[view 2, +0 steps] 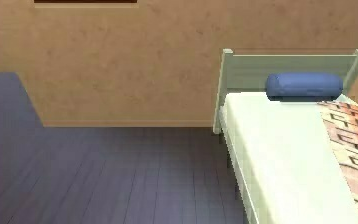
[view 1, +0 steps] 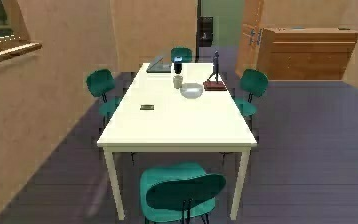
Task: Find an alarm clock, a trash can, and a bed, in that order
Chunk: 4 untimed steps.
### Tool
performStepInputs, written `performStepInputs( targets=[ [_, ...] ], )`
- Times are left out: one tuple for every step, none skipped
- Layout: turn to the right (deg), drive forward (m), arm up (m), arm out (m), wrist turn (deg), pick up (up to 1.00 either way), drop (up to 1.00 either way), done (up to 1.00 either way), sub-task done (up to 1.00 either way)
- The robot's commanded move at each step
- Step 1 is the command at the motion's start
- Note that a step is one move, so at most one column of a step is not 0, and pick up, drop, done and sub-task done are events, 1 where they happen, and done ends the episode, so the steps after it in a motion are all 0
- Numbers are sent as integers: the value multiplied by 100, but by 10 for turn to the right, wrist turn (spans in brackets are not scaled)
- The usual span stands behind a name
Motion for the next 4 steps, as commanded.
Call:
performStepInputs(
  targets=[
    [450, 0, 0, 0, 0, 0, 0, 0, 0],
    [450, 0, 0, 0, 0, 0, 0, 0, 0],
    [420, 0, 0, 0, 0, 0, 0, 0, 0],
    [0, 5, 0, 0, 0, 0, 0, 0, 0]
  ],
)
